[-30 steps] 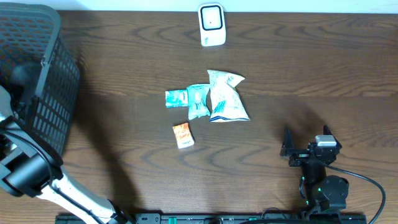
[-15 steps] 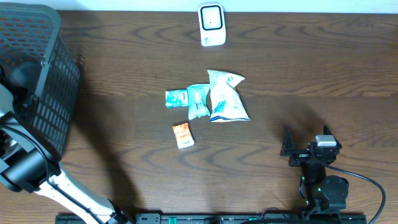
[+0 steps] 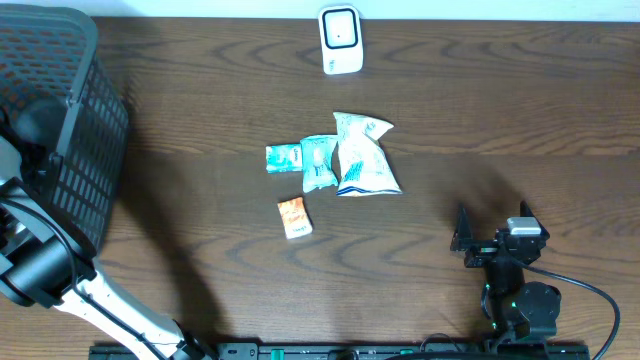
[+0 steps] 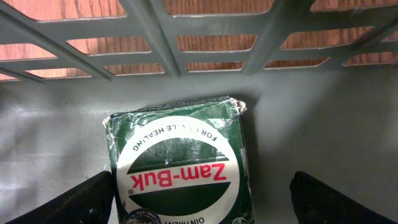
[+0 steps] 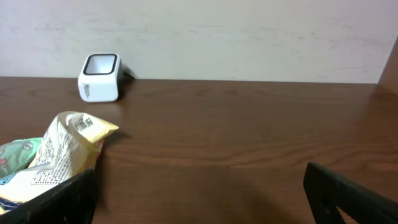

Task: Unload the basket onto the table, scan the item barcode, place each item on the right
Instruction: 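Lower the left gripper onto the green Zam-Buk tin and grasp it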

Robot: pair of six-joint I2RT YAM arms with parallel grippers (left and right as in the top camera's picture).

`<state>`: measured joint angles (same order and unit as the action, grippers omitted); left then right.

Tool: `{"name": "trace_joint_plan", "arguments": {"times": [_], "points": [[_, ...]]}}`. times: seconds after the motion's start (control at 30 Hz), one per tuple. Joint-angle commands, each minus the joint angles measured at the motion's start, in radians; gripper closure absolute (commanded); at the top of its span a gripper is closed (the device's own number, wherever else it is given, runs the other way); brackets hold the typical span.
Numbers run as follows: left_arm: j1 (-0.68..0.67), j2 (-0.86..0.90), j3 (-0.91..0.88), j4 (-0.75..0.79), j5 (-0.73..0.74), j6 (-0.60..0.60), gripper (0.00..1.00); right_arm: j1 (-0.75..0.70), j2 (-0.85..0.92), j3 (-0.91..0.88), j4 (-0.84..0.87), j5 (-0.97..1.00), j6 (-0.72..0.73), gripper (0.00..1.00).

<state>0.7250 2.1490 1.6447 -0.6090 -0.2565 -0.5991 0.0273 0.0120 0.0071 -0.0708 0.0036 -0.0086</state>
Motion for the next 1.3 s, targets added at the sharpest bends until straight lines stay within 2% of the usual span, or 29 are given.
{"name": "trace_joint_plan", "arguments": {"times": [0.0,1.1,1.17,1.27], "points": [[0.006,0.017,-0.007,-0.003,0.001,-0.005,0.11,0.004,-0.005,-0.002,-0.004,0.005,-0.008,0.01],[0.006,0.066,-0.007,0.001,0.0,-0.002,0.11,0.004,-0.005,-0.002,-0.004,0.005,-0.008,0.01],[0.006,0.065,-0.007,0.002,0.0,0.003,0.12,0.004,-0.005,-0.002,-0.004,0.005,-0.008,0.01],[0.006,0.065,-0.006,0.001,0.001,0.003,0.26,0.004,-0.005,-0.002,-0.004,0.005,-0.008,0.01]]}}
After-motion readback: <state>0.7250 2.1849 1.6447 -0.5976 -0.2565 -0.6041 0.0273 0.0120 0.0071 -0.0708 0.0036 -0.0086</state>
